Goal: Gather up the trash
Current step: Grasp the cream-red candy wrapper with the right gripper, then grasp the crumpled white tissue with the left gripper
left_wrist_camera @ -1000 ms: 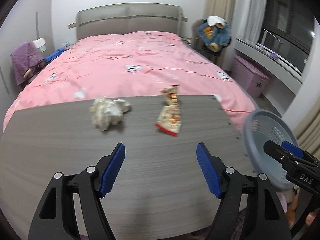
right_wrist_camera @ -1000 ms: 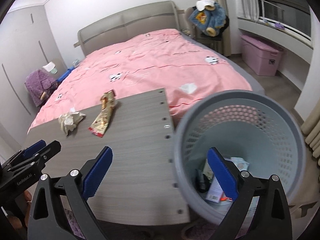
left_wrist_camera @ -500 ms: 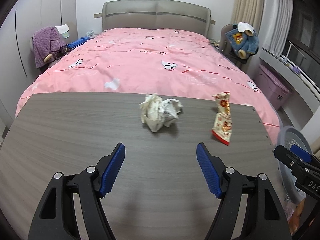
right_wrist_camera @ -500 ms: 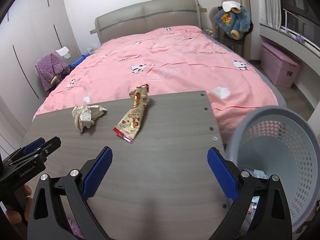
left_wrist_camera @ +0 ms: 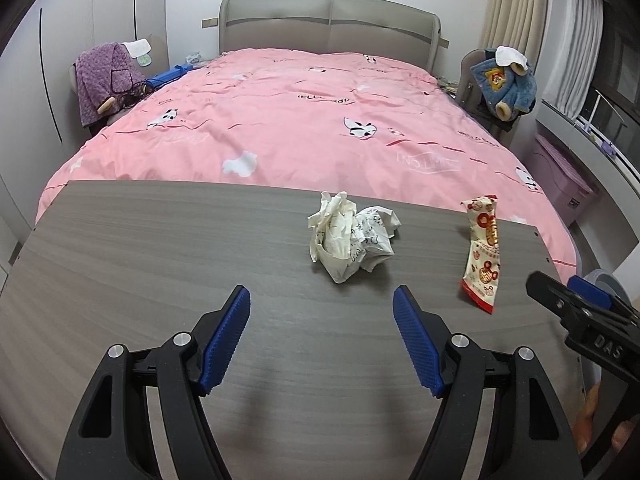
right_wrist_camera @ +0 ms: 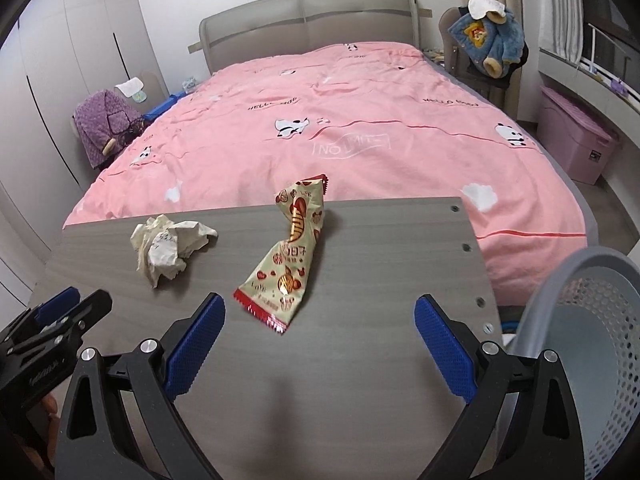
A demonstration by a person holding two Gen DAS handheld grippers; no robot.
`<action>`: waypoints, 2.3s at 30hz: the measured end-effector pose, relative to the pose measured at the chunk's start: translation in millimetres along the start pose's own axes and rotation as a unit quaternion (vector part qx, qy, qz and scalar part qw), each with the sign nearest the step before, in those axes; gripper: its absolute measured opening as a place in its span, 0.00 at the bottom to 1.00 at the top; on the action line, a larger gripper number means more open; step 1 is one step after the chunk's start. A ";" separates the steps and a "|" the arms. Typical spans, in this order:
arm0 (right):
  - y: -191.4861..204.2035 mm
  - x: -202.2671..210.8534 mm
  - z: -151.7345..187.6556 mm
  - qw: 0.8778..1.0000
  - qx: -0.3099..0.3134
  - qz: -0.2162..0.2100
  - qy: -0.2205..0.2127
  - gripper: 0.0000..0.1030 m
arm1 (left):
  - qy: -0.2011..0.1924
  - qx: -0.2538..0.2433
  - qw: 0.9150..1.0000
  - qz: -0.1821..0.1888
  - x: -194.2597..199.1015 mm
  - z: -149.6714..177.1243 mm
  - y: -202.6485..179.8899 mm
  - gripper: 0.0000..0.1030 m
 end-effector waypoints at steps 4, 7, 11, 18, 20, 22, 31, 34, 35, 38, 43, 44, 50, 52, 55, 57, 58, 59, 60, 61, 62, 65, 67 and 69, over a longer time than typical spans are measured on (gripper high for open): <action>-0.6 -17.3 -13.0 1.000 -0.008 0.004 0.011 0.91 | 0.005 0.004 1.000 -0.001 -6.9 -4.1 1.1 0.69; 0.2 -27.9 -22.2 1.000 -0.008 0.011 0.015 0.91 | 0.005 0.006 1.000 -0.002 -10.3 -7.7 1.1 0.69; 2.4 -40.2 -33.1 1.000 -0.011 0.017 0.021 0.91 | 0.005 0.008 1.000 -0.003 -14.3 -13.8 1.4 0.69; 10.2 -59.7 -46.2 0.999 -0.004 0.039 0.036 0.88 | 0.007 0.013 1.000 0.000 -18.0 -20.7 0.4 0.69; 10.3 -65.2 -47.4 0.998 -0.002 0.044 0.044 0.82 | 0.007 0.012 1.000 0.001 -18.6 -21.9 -1.0 0.69; 10.1 -69.9 -47.3 0.998 -0.003 0.046 0.052 0.79 | 0.006 0.011 1.000 0.001 -18.6 -23.1 -2.1 0.69; 14.7 -70.0 -45.0 0.997 0.023 0.059 0.048 0.37 | 0.011 0.013 1.000 0.002 -21.1 -26.1 -4.0 0.69; 13.6 -66.9 -43.8 0.997 0.024 0.047 0.048 0.29 | 0.017 0.012 1.000 0.006 -23.7 -26.3 -5.7 0.69; 12.7 -64.6 -43.0 0.998 0.024 0.045 0.046 0.29 | 0.019 0.012 1.000 0.009 -25.3 -27.0 -5.4 0.69; 10.7 -56.1 -40.0 0.998 0.022 0.039 0.039 0.29 | 0.028 0.012 0.999 0.020 -29.3 -27.3 -7.2 0.69; 6.4 -39.9 -32.9 0.999 0.016 0.033 0.031 0.29 | 0.032 0.009 0.999 0.029 -32.4 -32.7 -11.2 0.69; 6.1 -36.8 -31.7 0.999 0.015 0.032 0.029 0.29 | 0.034 0.006 0.999 0.032 -33.1 -34.7 -13.3 0.69; 4.4 -22.8 -25.6 0.999 0.011 0.019 0.025 0.29 | 0.058 -0.006 0.997 0.043 -46.2 -49.0 -24.2 0.69; 4.4 -19.1 -24.0 1.000 0.011 0.014 0.024 0.29 | 0.064 -0.008 0.997 0.049 -49.7 -52.0 -26.9 0.69; 5.4 -15.5 -22.6 1.000 0.012 0.011 0.021 0.29 | 0.067 -0.011 0.997 0.042 -54.8 -56.5 -29.7 0.69; 5.2 -13.9 -22.0 1.000 0.012 0.009 0.020 0.29 | 0.071 -0.012 0.997 0.037 -59.5 -59.0 -31.2 0.69; 5.1 -13.2 -21.8 1.000 0.012 0.008 0.020 0.29 | 0.073 -0.013 0.997 0.034 -61.3 -59.5 -31.6 0.69; 5.0 -12.7 -21.8 1.000 0.011 0.007 0.020 0.29 | 0.075 -0.013 0.997 0.030 -63.4 -60.5 -31.9 0.69; 5.0 -12.4 -21.0 1.000 0.011 0.006 0.019 0.29 | 0.077 -0.012 0.997 0.028 -65.2 -61.4 -31.1 0.69; 4.7 -11.9 -20.7 1.000 0.011 0.005 0.019 0.29 | 0.077 -0.011 0.997 0.027 -66.5 -62.5 -30.7 0.69; 4.8 -11.6 -19.4 1.000 0.010 0.004 0.019 0.29 | 0.078 -0.009 0.997 0.026 -67.6 -64.0 -30.1 0.69; 3.6 -10.5 -18.7 1.000 0.010 0.002 0.018 0.29 | 0.080 -0.005 0.997 0.022 -71.5 -67.0 -28.3 0.69; 3.7 -10.3 -19.0 1.000 0.010 0.002 0.018 0.29 | 0.079 -0.004 0.997 0.018 -74.0 -68.4 -26.2 0.69; 3.4 -10.1 -18.4 1.000 0.011 0.002 0.018 0.29 | 0.077 -0.002 0.997 0.015 -75.9 -70.2 -24.8 0.69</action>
Point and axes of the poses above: each gripper's, at about its wrist camera, not at the fingertips, and x roughly against the way its jaws point, y to its left, z to its underside, the point moved 4 cm from there along -x, roughly the way its jaws point, and after that the axes turned 13 degrees about y, right-handed, at the moved point
